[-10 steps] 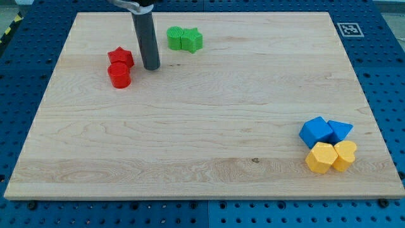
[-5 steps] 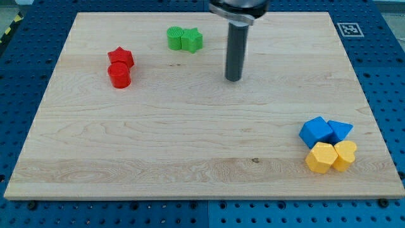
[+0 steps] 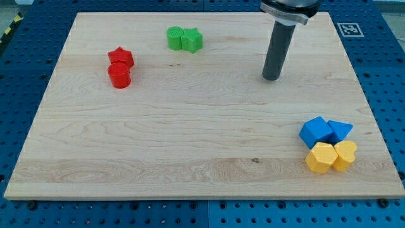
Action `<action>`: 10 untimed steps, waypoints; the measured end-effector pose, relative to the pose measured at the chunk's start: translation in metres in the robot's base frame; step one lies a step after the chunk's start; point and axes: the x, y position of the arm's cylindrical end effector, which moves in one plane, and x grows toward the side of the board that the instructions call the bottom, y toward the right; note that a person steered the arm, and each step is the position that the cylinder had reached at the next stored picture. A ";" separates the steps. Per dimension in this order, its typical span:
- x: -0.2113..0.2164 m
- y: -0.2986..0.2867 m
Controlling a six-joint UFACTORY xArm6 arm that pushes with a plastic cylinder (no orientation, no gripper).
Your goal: Point your arm at the yellow heart
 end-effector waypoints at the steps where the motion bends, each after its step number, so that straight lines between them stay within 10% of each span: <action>1: 0.000 0.003; 10: 0.000 0.022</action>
